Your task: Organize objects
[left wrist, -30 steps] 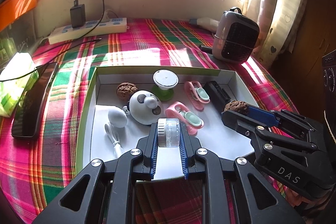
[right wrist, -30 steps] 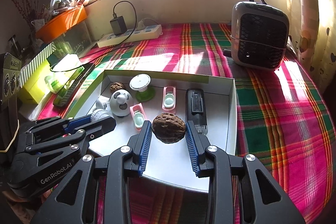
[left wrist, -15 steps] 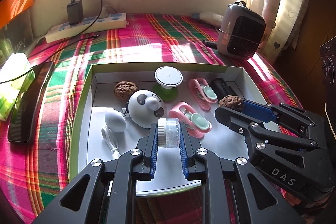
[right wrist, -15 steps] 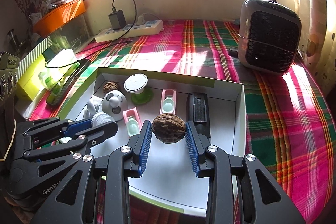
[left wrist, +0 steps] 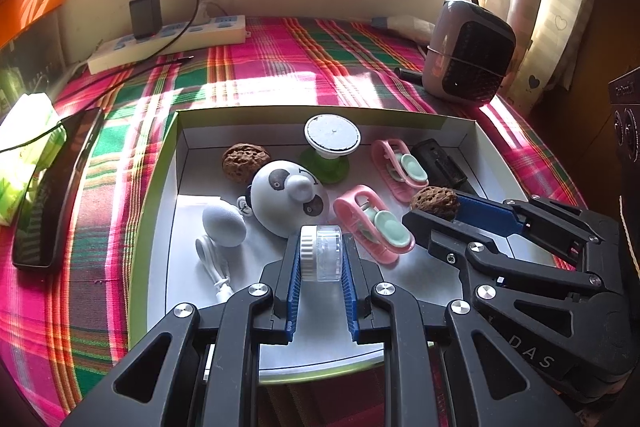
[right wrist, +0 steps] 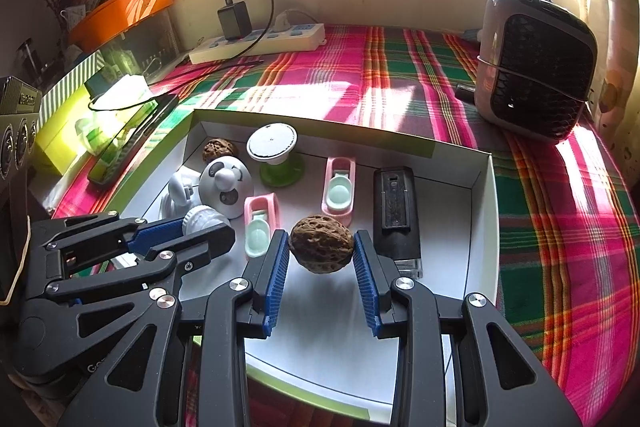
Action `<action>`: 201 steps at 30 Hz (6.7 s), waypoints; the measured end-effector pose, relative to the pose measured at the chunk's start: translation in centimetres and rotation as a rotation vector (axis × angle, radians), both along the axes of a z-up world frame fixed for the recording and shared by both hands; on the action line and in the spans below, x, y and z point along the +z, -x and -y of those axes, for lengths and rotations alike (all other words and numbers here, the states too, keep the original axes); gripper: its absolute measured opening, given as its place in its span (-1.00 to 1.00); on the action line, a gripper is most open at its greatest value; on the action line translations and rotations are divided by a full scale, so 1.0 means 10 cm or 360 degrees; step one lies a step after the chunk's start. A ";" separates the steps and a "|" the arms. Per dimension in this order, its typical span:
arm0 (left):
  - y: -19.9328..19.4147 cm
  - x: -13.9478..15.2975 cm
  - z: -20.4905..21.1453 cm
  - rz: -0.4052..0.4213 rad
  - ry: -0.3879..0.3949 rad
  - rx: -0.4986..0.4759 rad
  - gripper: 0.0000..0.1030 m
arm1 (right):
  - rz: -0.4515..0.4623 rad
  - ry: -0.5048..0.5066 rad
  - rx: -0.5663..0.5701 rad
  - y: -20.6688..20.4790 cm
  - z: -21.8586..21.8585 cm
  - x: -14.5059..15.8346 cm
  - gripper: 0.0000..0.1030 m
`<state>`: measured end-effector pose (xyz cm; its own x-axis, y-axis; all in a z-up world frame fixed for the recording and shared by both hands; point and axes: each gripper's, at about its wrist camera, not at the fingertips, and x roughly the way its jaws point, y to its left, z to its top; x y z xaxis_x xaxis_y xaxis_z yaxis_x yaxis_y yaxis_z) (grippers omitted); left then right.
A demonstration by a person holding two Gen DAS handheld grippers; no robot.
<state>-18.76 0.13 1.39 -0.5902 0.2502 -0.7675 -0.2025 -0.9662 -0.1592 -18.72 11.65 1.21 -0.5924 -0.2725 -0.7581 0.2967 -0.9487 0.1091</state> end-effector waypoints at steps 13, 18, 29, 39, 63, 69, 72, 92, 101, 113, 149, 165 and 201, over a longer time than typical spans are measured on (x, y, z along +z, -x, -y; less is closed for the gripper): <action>0.01 0.00 0.00 0.0001 -0.0001 0.0000 -0.67 | 0.0013 -0.0006 0.0008 0.01 0.01 -0.03 -0.33; 0.01 0.00 0.00 0.0002 0.0002 0.0002 -0.66 | 0.0024 -0.0006 0.0002 0.02 0.00 -0.04 -0.33; 0.00 -0.01 0.01 0.0003 0.0020 0.0019 -0.57 | 0.0039 0.0004 -0.0018 0.01 -0.01 -0.04 -0.33; -0.03 0.01 0.02 0.0007 0.0029 0.0038 -0.41 | 0.0031 0.0006 -0.0029 -0.01 -0.03 -0.02 -0.32; -0.22 0.13 0.04 -0.0064 0.0092 0.0099 -0.37 | -0.0017 0.0013 -0.0068 -0.17 -0.05 0.08 -0.14; -0.33 0.20 0.05 -0.0114 0.0137 0.0138 -0.37 | -0.0039 0.0017 -0.0077 -0.25 -0.05 0.13 -0.09; -0.40 0.23 0.04 -0.0132 0.0148 0.0156 -0.37 | -0.0048 0.0018 -0.0084 -0.31 -0.06 0.14 -0.06; -1.00 0.27 -0.02 -0.0186 0.0232 0.0235 -0.37 | -0.0101 -0.0050 -0.0151 -0.85 -0.06 0.26 -0.05; -1.23 0.06 -0.05 -0.0089 0.0246 0.0244 -0.37 | -0.0010 -0.0085 -0.0161 -1.04 -0.08 0.06 -0.05; -1.39 -0.04 -0.09 -0.0062 0.0257 0.0268 -0.37 | 0.0041 -0.0097 -0.0202 -1.21 -0.15 -0.06 -0.05; -1.61 -0.08 -0.13 -0.0118 0.0213 0.0291 -0.23 | -0.0108 -0.0151 -0.0278 -1.57 -0.17 -0.15 0.11; -1.62 -0.08 -0.13 -0.0118 0.0213 0.0287 -0.23 | -0.0112 -0.0144 -0.0279 -1.57 -0.17 -0.15 0.12; -1.64 -0.09 -0.13 -0.0121 0.0212 0.0287 -0.23 | -0.0113 -0.0144 -0.0280 -1.57 -0.17 -0.16 0.13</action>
<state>-2.40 1.41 0.50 -0.6736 0.0350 -0.7383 -0.0313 -0.9993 -0.0189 -2.99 13.38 -0.36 -0.6778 -0.0931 -0.7293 0.1298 -0.9915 0.0059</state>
